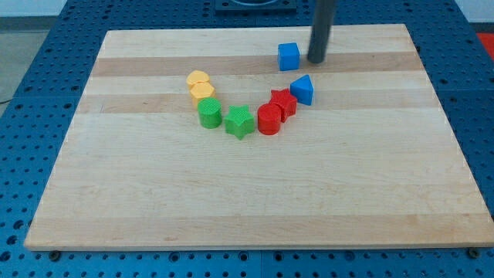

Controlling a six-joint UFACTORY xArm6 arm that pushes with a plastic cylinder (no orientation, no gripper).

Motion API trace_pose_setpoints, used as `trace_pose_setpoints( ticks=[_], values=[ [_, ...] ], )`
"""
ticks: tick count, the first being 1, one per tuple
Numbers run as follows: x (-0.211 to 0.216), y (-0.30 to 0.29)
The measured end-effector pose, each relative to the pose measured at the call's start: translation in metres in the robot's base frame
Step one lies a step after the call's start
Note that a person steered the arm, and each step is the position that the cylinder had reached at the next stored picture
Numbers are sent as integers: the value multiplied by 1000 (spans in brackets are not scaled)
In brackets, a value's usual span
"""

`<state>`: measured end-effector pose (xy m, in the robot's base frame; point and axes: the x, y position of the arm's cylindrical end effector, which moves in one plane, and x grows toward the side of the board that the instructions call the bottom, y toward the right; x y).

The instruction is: Move the blue cube towards left

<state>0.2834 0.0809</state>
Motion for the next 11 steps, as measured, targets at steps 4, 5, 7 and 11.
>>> trace_pose_setpoints(
  ticks=[4, 5, 7, 11],
  values=[
    [1, -186],
    [5, -246],
    [8, -261],
    [50, -350]
  ],
)
